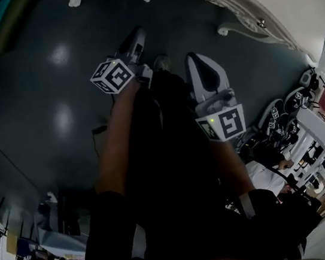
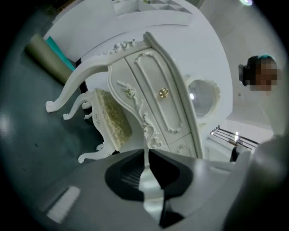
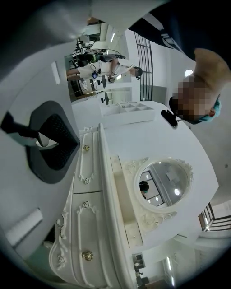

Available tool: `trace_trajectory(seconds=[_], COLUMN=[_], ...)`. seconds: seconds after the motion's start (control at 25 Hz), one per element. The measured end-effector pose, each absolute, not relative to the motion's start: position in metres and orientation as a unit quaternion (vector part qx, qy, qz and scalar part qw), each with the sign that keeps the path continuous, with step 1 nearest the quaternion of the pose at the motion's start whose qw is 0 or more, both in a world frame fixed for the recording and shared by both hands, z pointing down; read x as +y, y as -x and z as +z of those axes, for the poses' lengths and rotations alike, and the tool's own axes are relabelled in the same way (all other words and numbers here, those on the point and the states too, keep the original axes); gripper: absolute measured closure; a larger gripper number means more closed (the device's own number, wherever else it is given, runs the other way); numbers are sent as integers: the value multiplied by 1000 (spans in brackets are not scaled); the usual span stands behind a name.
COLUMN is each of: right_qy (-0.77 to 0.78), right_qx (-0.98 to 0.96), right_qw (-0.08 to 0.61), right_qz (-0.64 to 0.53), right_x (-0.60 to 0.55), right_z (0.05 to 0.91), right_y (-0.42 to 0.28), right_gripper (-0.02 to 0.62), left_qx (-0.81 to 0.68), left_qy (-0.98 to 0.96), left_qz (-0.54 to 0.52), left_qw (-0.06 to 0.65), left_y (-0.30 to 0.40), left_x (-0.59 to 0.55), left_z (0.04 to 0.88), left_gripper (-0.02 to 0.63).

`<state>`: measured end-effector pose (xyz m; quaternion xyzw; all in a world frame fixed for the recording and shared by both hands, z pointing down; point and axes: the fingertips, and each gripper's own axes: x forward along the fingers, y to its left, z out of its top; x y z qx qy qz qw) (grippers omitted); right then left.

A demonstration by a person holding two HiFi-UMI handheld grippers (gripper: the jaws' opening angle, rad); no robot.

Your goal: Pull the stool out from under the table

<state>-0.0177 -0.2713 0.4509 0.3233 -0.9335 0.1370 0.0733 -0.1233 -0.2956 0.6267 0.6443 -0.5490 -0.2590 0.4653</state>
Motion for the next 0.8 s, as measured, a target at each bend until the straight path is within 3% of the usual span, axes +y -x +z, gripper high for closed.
trace_trajectory(seconds=[0.28, 0.52, 0.64, 0.8], right_qy=[-305, -292, -287, -276], right_qx=[-941, -943, -946, -950], right_qw=[26, 27, 27, 44], right_qz=[147, 157, 147, 139], right_x=[-300, -316, -324, -329], right_z=[478, 510, 521, 538], right_y=[41, 47, 43, 34], right_gripper=[596, 597, 595, 595], left_qx=[-553, -551, -546, -540], left_qy=[-604, -572, -550, -536], left_qz=[-293, -323, -356, -386], left_qw=[493, 515, 521, 522], left_y=[141, 143, 146, 148], left_x=[-343, -402, -426, -453], left_z=[716, 774, 796, 813], left_gripper=[446, 258, 195, 157])
